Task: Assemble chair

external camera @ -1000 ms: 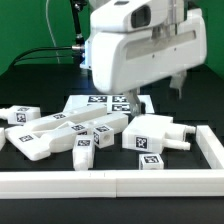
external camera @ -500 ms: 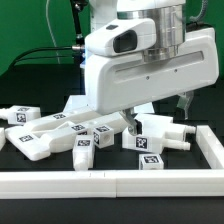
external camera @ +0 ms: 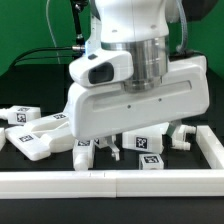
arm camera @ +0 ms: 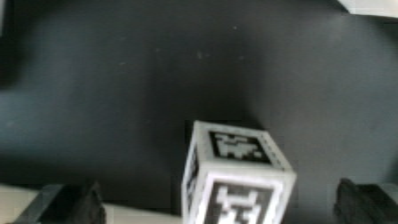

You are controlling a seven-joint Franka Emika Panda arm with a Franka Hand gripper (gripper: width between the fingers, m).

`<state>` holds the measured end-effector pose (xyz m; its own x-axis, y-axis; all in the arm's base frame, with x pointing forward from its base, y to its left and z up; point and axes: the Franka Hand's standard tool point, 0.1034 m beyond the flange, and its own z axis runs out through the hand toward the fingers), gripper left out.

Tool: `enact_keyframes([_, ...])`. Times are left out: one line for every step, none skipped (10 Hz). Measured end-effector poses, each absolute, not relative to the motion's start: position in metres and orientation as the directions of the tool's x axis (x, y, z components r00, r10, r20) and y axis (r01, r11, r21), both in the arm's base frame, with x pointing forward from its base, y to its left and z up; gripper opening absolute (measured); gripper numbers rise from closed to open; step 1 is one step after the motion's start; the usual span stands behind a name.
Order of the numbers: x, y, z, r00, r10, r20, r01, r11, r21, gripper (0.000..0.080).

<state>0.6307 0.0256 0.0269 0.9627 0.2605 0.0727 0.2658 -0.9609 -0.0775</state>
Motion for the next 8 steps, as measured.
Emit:
enact_keyframes([0.6311,0.0271,0.0229,0.966,0.247,0.069,0.253,-0.964,-0.083,0.065])
enact_keyframes([0.6321,0.0349,0.0213,0.968,0.24,0.069,0.246,-0.965,-0.09,0.065])
enact_keyframes([0.6333,0.0357,0.0217,0.965,0.25,0.076,0.256,-0.963,-0.087,0.065])
enact_keyframes([0.633,0.0334,0.0199,0.965,0.25,0.081,0.257,-0.963,-0.084,0.065])
enact_keyframes([0.633,0.0341,0.0199,0.965,0.251,0.081,0.257,-0.963,-0.084,0.0555])
enact_keyframes([0.6329,0.0341,0.0198,0.965,0.251,0.081,0.257,-0.963,-0.084,0.0374])
enact_keyframes([0.6332,0.0341,0.0201,0.965,0.251,0.082,0.257,-0.963,-0.084,0.0279])
enact_keyframes([0.6331,0.0341,0.0199,0.965,0.251,0.081,0.257,-0.963,-0.084,0.0279])
